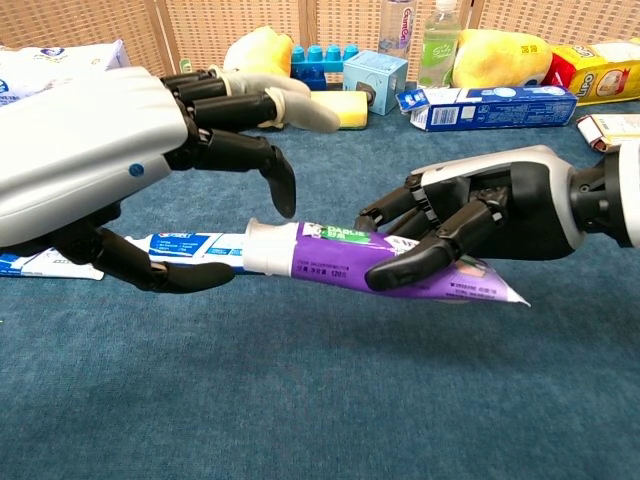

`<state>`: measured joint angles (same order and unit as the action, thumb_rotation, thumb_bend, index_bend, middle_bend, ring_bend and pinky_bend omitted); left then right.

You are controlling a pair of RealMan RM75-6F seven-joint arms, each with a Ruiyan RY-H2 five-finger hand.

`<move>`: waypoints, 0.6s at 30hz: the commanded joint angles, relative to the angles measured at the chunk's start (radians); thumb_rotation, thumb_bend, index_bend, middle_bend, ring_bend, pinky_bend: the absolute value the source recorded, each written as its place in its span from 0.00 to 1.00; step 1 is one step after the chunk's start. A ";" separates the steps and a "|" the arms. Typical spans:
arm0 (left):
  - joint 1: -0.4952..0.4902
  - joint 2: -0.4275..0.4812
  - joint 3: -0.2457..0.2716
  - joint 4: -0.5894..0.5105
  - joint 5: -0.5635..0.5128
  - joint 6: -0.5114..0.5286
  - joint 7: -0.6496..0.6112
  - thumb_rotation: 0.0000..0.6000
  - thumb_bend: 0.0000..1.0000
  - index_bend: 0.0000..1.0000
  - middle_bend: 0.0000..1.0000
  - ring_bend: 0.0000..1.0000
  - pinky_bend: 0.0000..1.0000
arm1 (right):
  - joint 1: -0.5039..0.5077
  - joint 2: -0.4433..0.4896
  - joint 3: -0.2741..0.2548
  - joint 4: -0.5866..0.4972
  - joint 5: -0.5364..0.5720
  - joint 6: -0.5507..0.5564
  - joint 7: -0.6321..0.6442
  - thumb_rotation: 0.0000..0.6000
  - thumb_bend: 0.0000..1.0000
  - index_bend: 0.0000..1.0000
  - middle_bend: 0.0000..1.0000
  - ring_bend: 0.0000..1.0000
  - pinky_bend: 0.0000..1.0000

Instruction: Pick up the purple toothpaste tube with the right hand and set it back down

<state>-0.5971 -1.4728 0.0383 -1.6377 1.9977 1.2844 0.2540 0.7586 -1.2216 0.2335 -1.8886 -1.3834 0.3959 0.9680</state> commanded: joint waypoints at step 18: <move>-0.009 -0.027 -0.012 0.023 0.004 0.032 -0.001 1.00 0.24 0.36 0.14 0.09 0.13 | 0.022 0.021 -0.011 0.005 -0.118 0.018 0.267 1.00 0.32 0.87 0.75 0.69 0.78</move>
<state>-0.6066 -1.4994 0.0266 -1.6145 2.0018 1.3154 0.2526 0.7756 -1.2030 0.2277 -1.8855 -1.4861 0.4057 1.2107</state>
